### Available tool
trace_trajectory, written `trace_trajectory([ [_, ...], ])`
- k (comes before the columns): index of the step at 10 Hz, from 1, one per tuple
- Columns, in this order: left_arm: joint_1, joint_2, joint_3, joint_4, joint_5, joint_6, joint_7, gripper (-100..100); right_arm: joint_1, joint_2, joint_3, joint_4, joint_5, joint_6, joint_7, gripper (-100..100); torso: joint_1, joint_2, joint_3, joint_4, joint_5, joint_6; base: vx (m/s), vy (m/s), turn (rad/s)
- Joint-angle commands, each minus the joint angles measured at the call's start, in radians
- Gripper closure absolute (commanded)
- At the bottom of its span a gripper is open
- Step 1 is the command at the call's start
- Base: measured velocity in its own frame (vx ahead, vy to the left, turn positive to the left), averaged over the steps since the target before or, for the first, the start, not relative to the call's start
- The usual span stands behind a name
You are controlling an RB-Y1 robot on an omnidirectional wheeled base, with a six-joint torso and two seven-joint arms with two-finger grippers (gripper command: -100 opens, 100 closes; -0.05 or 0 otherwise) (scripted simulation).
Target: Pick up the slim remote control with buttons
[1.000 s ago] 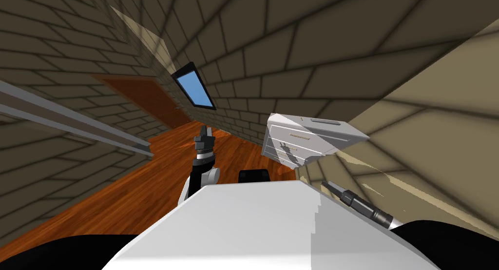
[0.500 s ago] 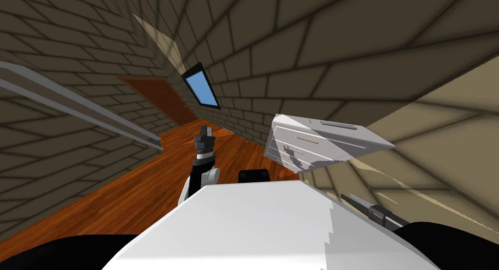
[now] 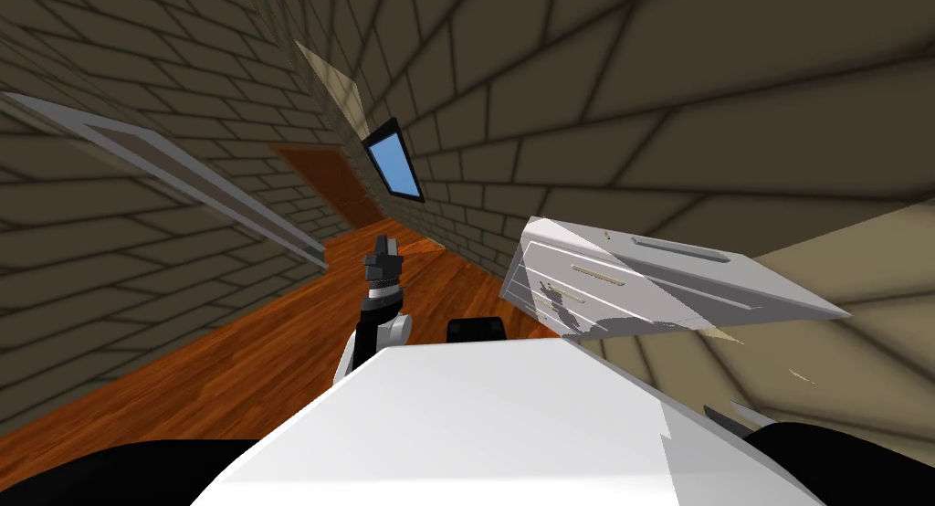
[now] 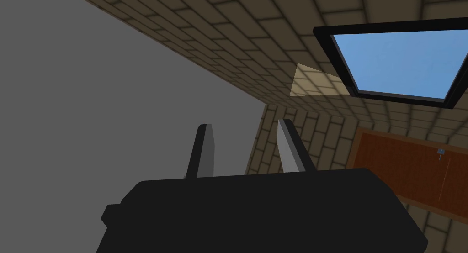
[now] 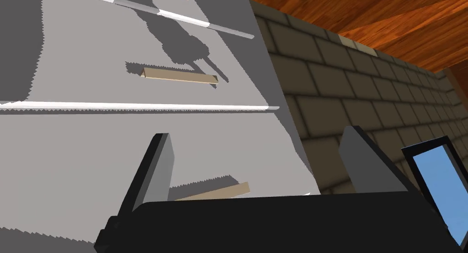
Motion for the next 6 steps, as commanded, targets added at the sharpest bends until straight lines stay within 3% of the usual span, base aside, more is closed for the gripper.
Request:
trace_trajectory([
  [1,0.0,0.0,0.0,0.0,0.0,0.0,0.0,0,0.009,-0.007,-0.003,0.041,0.004,-0.007,0.002,-100,0.0,0.0,0.0,0.0,0.0,0.0,0.013,-0.01,-0.007],
  [2,0.0,0.0,0.0,0.0,0.0,0.0,0.0,0,0.058,-0.046,-0.034,0.077,0.027,-0.035,0.021,-100,0.0,0.002,0.001,0.001,0.0,0.0,0.025,-0.005,0.272],
  [4,0.0,0.0,0.0,0.0,0.0,0.0,0.0,0,0.058,-0.046,-0.034,0.106,0.027,-0.035,0.021,-100,0.0,0.001,0.001,0.0,0.0,0.0,0.018,-0.017,0.062],
  [5,0.0,0.0,0.0,0.0,0.0,0.0,0.0,0,0.106,-0.082,-0.066,0.129,0.05,-0.062,0.04,-100,0.0,0.003,0.002,0.001,0.0,0.001,0.02,-0.01,0.245],
  [6,0.0,0.0,0.0,0.0,0.0,0.0,0.0,0,0.106,-0.082,-0.066,0.127,0.05,-0.062,0.04,-100,0.0,0.002,0.001,0.0,0.0,-0.001,0.027,-0.022,0.172],
])
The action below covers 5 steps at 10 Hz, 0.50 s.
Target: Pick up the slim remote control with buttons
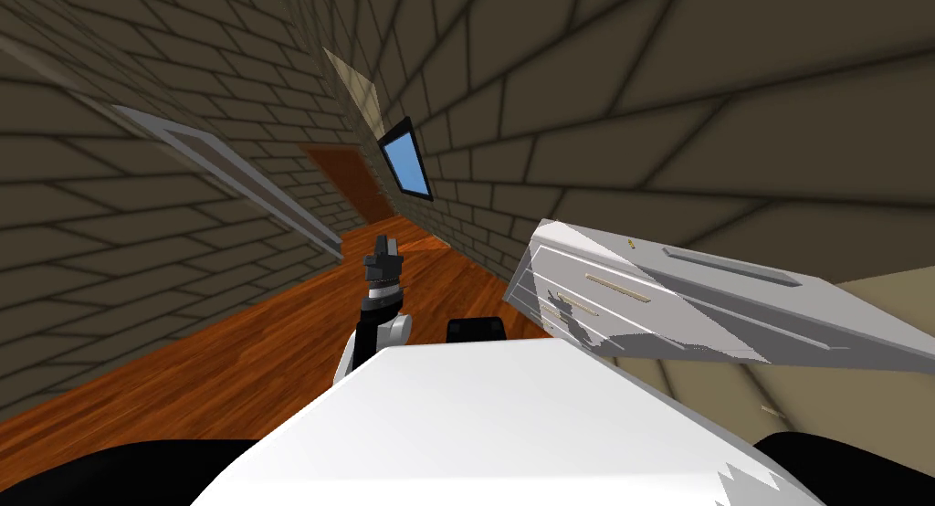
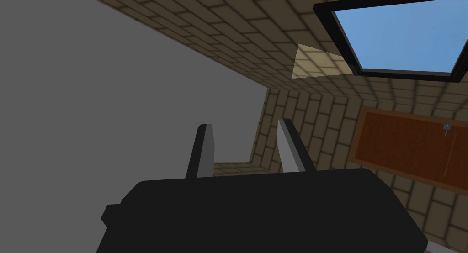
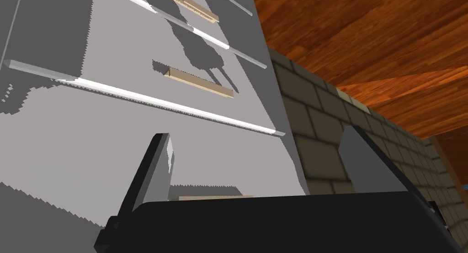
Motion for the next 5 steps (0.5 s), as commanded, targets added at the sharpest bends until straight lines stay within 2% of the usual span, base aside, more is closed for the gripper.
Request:
trace_trajectory([
  [1,0.0,0.0,0.0,0.0,0.0,0.0,0.0,0,-0.015,-0.007,0.007,0.05,0.007,-0.017,0.007,-100,0.0,0.0,0.0,0.0,0.0,0.0,0.018,-0.015,-0.023],
  [2,0.0,0.0,0.0,0.0,0.0,0.0,0.0,0,-0.015,-0.007,0.007,0.07,0.007,-0.017,0.007,-100,0.0,0.001,0.001,0.0,0.0,0.001,0.005,-0.003,-0.039],
  [3,0.0,0.0,0.0,0.0,0.0,0.0,0.0,0,0.031,-0.039,-0.024,0.107,0.029,-0.042,0.027,-100,0.001,0.002,0.001,0.001,0.0,0.001,0.015,-0.011,0.275],
  [4,0.0,0.0,0.0,0.0,0.0,0.0,0.0,0,0.031,-0.039,-0.024,0.129,0.029,-0.042,0.027,-100,0.001,0.001,0.001,0.0,0.001,-0.001,0.023,-0.036,0.15],
  [5,0.0,0.0,0.0,0.0,0.0,0.0,0.0,0,0.031,-0.039,-0.024,0.129,0.029,-0.042,0.027,-100,0.0,0.0,0.0,0.0,0.0,0.0,0.017,-0.023,-0.029],
])
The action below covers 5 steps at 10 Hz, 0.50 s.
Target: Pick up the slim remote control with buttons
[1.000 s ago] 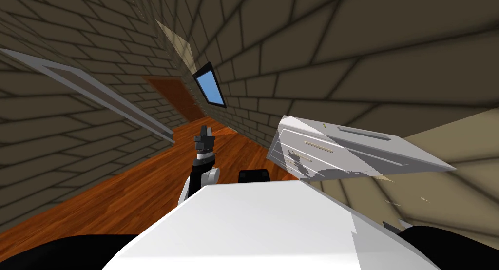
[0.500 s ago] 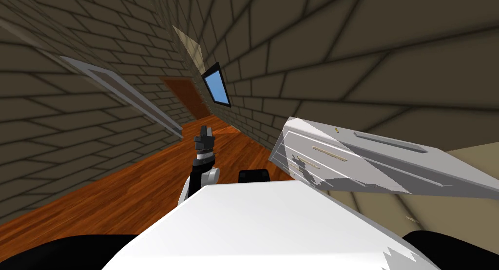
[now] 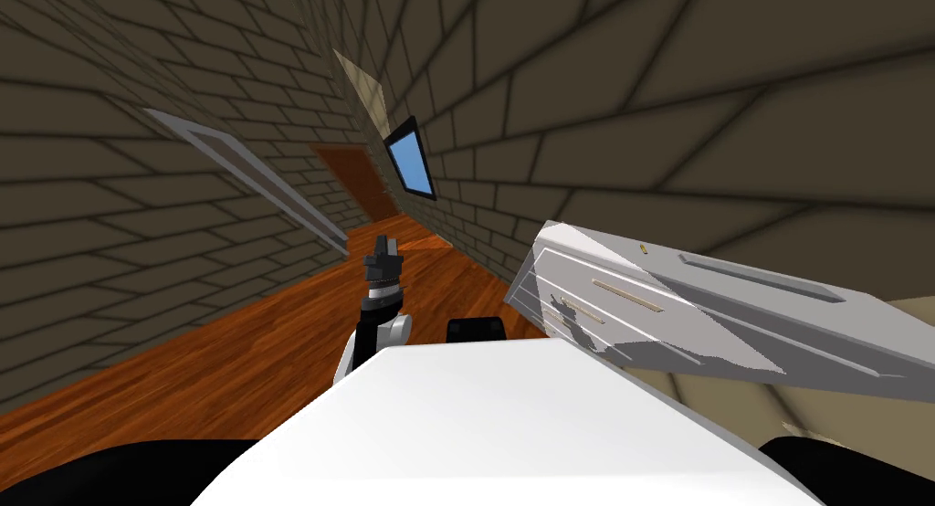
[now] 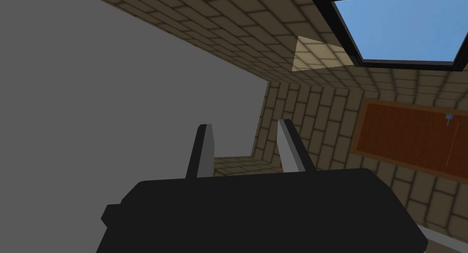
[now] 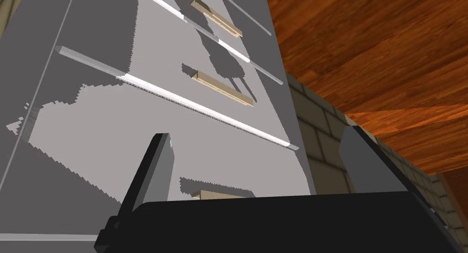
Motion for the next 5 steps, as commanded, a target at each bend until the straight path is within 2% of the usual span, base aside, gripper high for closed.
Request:
trace_trajectory([
  [1,0.0,0.0,0.0,0.0,0.0,0.0,0.0,0,0.028,-0.031,-0.021,0.05,0.026,-0.028,0.023,-100,0.0,0.0,0.0,0.0,0.0,0.0,0.029,-0.03,0.235],
  [2,0.0,0.0,0.0,0.0,0.0,0.0,0.0,0,0.028,-0.031,-0.021,0.074,0.026,-0.028,0.023,-100,-0.001,-0.001,-0.001,-0.001,0.0,-0.002,0.031,-0.042,0.15],
  [3,0.0,0.0,0.0,0.0,0.0,0.0,0.0,0,0.068,-0.058,-0.051,0.101,0.046,-0.051,0.043,-100,-0.001,-0.001,-0.001,0.0,0.0,0.0,0.046,-0.052,0.187],
  [4,0.0,0.0,0.0,0.0,0.0,0.0,0.0,0,0.068,-0.058,-0.051,0.123,0.046,-0.051,0.043,-100,-0.002,-0.002,-0.001,-0.001,0.0,-0.001,0.037,-0.06,0.135],
  [5,0.0,0.0,0.0,0.0,0.0,0.0,0.0,0,0.105,-0.083,-0.081,0.167,0.066,-0.071,0.064,-100,-0.002,-0.002,-0.001,-0.001,0.0,0.0,0.042,-0.078,0.239],
])
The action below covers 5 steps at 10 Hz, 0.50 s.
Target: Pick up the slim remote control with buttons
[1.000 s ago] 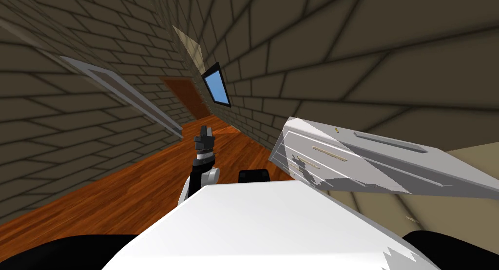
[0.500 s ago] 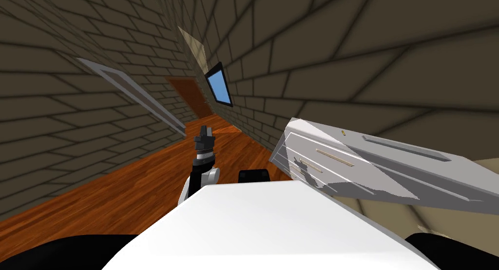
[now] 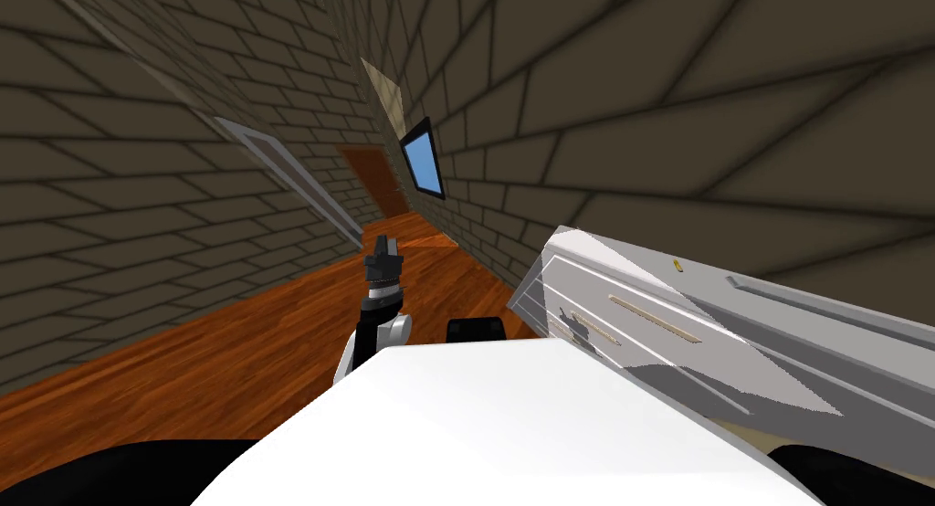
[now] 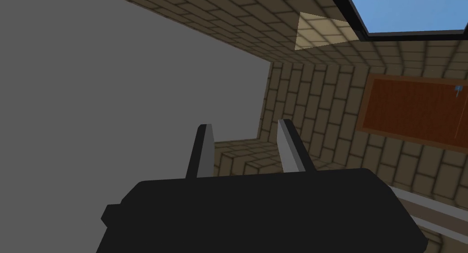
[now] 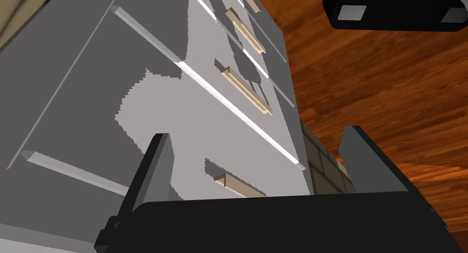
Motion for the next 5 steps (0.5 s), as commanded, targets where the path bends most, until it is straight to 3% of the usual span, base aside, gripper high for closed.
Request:
trace_trajectory([
  [1,0.0,0.0,0.0,0.0,0.0,0.0,0.0,0,0.029,-0.014,-0.022,0.02,0.007,-0.012,0.01,-100,0.0,0.0,0.0,0.0,0.0,0.0,0.035,-0.078,0.124],
  [3,0.0,0.0,0.0,0.0,0.0,0.0,0.0,0,0.093,-0.06,-0.076,0.082,0.042,-0.047,0.051,-100,-0.001,0.0,0.0,0.0,0.0,0.0,0.046,-0.13,0.305],
  [4,0.0,0.0,0.0,0.0,0.0,0.0,0.0,0,0.093,-0.06,-0.076,0.09,0.042,-0.047,0.051,-100,-0.005,-0.002,-0.001,0.0,-0.001,-0.001,0.06,-0.143,0.097],
  [5,0.0,0.0,0.0,0.0,0.0,0.0,0.0,0,0.12,-0.082,-0.1,0.115,0.059,-0.063,0.07,-100,-0.004,-0.002,-0.001,0.0,-0.002,0.001,0.056,-0.12,0.139],
])
